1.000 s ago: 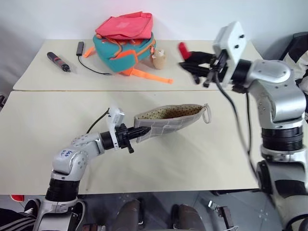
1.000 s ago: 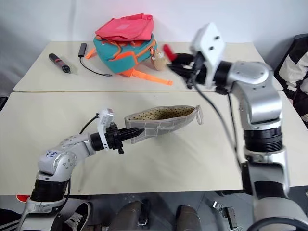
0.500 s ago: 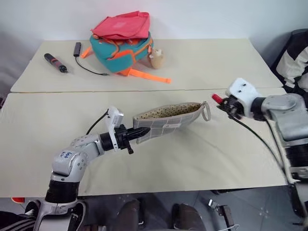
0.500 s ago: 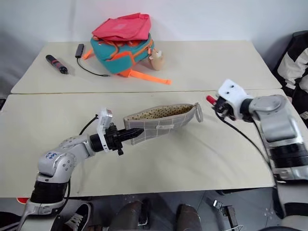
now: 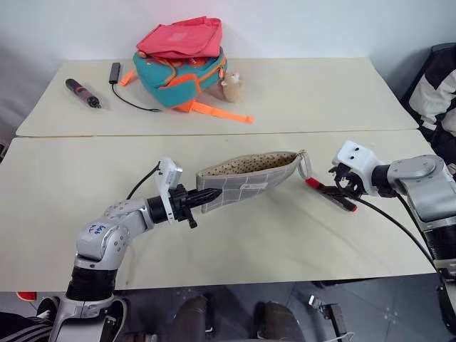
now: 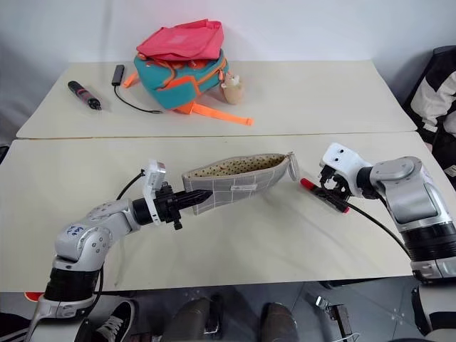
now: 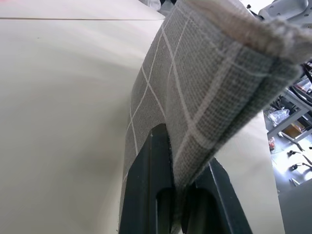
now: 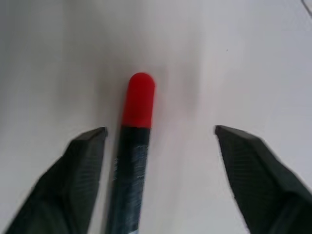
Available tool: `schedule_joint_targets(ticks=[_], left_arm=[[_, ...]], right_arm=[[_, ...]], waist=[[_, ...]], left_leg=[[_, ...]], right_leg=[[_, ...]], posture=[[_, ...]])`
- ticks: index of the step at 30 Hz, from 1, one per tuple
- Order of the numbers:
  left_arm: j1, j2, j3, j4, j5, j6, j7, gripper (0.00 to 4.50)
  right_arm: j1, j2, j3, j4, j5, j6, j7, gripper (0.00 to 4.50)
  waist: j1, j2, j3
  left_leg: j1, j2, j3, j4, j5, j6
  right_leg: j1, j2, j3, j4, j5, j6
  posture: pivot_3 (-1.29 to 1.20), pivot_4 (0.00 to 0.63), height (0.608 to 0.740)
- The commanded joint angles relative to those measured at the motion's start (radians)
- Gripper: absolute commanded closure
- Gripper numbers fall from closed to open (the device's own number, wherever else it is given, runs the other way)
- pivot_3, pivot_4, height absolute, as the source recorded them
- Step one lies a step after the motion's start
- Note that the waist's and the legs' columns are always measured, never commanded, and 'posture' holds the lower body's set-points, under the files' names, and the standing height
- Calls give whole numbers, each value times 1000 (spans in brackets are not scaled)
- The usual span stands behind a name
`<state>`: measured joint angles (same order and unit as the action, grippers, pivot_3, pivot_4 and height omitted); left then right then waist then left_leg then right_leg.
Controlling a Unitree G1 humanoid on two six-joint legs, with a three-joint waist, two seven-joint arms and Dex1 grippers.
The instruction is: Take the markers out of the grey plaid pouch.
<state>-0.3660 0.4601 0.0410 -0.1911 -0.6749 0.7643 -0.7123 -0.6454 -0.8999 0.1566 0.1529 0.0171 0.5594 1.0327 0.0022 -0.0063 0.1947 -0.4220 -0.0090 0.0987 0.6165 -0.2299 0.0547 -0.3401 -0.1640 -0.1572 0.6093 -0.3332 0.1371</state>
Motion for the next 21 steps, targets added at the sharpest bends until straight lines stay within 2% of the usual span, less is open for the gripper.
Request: schedule_joint_targets(ticks=[1,6,9,10,12,15,20,21], left_arm=[[1,-1,19,-57,-24,1,1,4500],[-1,-1,18,-60,-26,6,0,4500],[-5,-4,12,-57,-24,8,-2,4500],[-7,-5,10,-57,-23,9,-2,4500],[-10,-7,8,-56,-21,9,-2,4500],[-15,-9,9,-55,-21,11,-1,4500],[-11,-9,11,-62,-24,15,-1,4500],[-10,-8,10,-64,-23,15,-1,4500]], right_arm=[[-82,13,-82,0,26,-39,-43,953],[-266,85,-186,18,106,-162,-102,953],[-290,156,-213,-101,251,-92,-36,953],[-279,173,-210,-158,306,-49,-6,1124],[-238,191,-192,-254,370,14,23,1540],[-134,198,-123,-385,417,72,54,2637],[-87,201,-34,-393,319,-3,11,4340],[-89,201,-18,-381,295,-22,4,4470]], waist=[[-1,0,0],[-5,0,0],[-4,0,0],[-3,0,0],[0,0,0],[12,0,0],[17,0,0],[17,0,0]], left_leg=[[0,0,0,0,0,0],[0,0,0,0,0,0],[0,1,-1,-1,0,-1],[0,2,-1,-1,0,-2],[0,2,-2,-1,0,-1],[0,1,-2,0,0,-1],[0,0,0,1,-1,-1],[0,0,0,1,-1,-1]], right_leg=[[0,0,0,0,0,0],[-1,1,1,0,0,0],[0,2,0,0,0,0],[0,3,0,-1,0,0],[0,3,0,-1,0,0],[1,2,0,-1,0,0],[-1,1,1,1,0,0],[-1,1,1,2,0,-1]], posture=[[0,150,740],[0,150,740],[0,150,740],[0,150,740],[0,150,740],[0,150,740],[0,150,740],[0,150,740]])
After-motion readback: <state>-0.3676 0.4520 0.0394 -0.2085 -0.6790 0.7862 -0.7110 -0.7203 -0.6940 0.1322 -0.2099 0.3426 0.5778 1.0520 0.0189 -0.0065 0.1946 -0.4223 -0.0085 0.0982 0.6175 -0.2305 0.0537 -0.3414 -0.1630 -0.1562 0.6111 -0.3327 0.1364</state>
